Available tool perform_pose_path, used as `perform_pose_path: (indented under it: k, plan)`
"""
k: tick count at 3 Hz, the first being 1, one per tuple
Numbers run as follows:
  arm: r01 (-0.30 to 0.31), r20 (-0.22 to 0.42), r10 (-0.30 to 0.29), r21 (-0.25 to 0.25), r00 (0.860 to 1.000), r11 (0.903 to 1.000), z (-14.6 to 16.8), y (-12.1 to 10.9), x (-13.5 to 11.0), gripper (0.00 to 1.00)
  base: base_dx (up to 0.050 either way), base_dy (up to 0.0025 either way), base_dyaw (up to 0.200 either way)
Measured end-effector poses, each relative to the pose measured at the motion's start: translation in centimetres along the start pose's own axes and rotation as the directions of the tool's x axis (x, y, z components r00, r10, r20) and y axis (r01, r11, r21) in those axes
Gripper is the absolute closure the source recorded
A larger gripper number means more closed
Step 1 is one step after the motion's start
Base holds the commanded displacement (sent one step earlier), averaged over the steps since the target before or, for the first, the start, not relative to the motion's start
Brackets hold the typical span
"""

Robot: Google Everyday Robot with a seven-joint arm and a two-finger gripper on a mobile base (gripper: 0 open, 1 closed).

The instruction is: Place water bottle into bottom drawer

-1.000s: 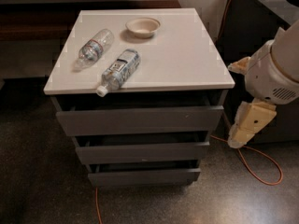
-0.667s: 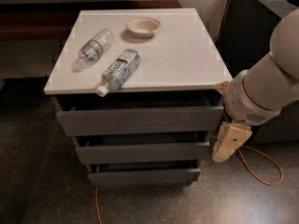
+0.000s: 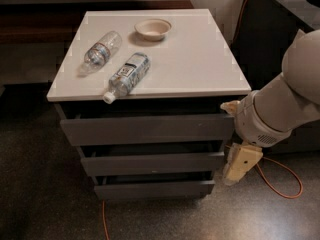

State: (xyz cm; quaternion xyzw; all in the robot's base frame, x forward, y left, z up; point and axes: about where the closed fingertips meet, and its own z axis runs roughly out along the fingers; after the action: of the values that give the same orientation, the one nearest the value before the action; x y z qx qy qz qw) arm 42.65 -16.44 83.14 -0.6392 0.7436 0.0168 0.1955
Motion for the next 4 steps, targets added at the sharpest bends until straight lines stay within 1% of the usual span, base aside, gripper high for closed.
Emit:
perform_pose_path:
  k: [1, 2, 3, 4]
  plan:
    - [0.015, 0.072, -0.011, -0.051, 0.997, 0.9986, 4.1, 2.4, 0.1, 0.00, 0.000, 0.00000, 0.000]
    - [0.040, 0.140, -0.029, -0.080, 0.990, 0.9960, 8.6, 4.7, 0.1, 0.00, 0.000, 0.00000, 0.000]
    - [0.060, 0.179, -0.045, -0.075, 0.983, 0.9954, 13.4, 6.5, 0.2, 0.00, 0.000, 0.00000, 0.000]
    - [0.065, 0.199, -0.050, -0.069, 0.979, 0.9955, 18.6, 7.6, 0.5, 0.00, 0.000, 0.00000, 0.000]
